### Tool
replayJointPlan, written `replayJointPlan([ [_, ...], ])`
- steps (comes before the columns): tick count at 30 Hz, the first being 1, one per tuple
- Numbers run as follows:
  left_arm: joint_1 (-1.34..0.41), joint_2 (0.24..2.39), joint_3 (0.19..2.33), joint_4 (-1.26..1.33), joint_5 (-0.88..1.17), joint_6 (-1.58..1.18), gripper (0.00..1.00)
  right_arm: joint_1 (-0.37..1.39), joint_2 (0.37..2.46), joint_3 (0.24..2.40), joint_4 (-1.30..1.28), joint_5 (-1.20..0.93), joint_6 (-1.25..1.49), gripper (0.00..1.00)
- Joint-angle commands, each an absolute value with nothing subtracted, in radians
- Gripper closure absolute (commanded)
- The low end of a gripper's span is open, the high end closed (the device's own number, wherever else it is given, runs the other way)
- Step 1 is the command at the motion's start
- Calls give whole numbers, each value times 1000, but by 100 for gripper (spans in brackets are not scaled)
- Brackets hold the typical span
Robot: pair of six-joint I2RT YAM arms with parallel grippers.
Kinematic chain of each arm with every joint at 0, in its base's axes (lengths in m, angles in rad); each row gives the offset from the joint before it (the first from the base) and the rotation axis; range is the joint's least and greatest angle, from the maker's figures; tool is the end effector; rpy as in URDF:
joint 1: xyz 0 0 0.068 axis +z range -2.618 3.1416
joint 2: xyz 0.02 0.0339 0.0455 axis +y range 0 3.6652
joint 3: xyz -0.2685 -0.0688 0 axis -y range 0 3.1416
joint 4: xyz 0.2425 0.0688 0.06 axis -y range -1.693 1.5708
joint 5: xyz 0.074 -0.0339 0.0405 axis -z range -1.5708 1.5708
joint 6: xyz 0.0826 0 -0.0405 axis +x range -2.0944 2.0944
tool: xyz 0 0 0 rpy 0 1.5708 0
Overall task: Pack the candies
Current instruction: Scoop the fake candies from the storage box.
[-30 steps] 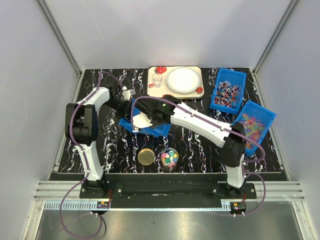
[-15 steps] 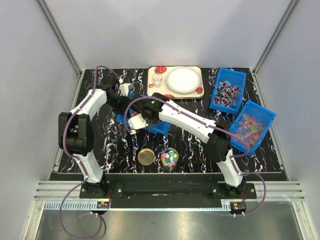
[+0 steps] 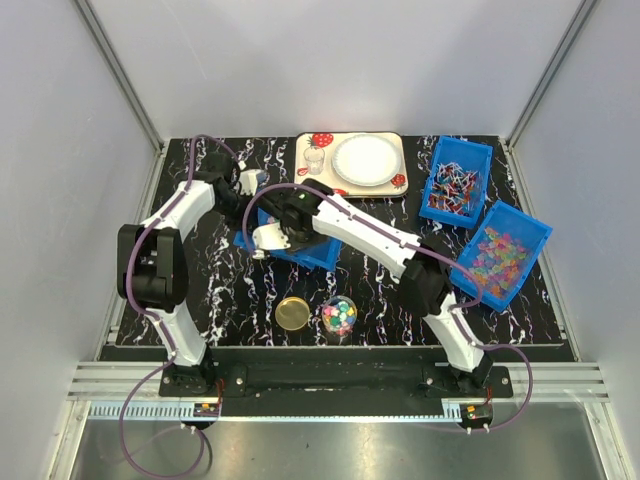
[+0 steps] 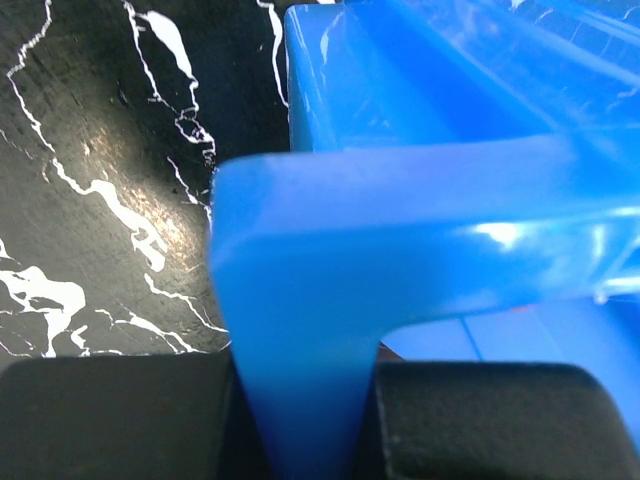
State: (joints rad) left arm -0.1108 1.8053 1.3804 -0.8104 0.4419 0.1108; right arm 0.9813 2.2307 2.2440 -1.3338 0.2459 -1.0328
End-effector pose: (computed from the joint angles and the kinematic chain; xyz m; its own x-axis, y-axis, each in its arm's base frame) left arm 0.3708 -0.0768 0.1890 -0.9062 0.2014 -0.3719 0.3422 0.8659 -0.3649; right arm 0.2749 0.3749 0.2395 0.3875 -0.9187 0.0756 -0.8585 -0.3896 -0.3336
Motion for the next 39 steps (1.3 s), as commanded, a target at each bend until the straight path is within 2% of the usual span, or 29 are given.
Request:
replayJointPlan([
  [1,-110,1721,1394,-762,520,74,100,983,2295,2336,-1413,150,-973,100],
  [6,-110,1717,1391,-759,525,72,100,983,2342,2375,-1352,89,-913,100],
  [12,-110,1721,1388,-758,532,72,100,983,2323,2303,-1208,31,-839,100],
  [22,-110,1710,1379,-755,535,75,100,983,2201,2034,-927,-38,-726,100],
  [34,-110,1713,1379,-752,532,72,100,937,1925,1702,-595,-90,-606,100],
  [39,-110,1709,1376,-752,531,74,100,916,1872,1629,-499,-132,-549,100],
])
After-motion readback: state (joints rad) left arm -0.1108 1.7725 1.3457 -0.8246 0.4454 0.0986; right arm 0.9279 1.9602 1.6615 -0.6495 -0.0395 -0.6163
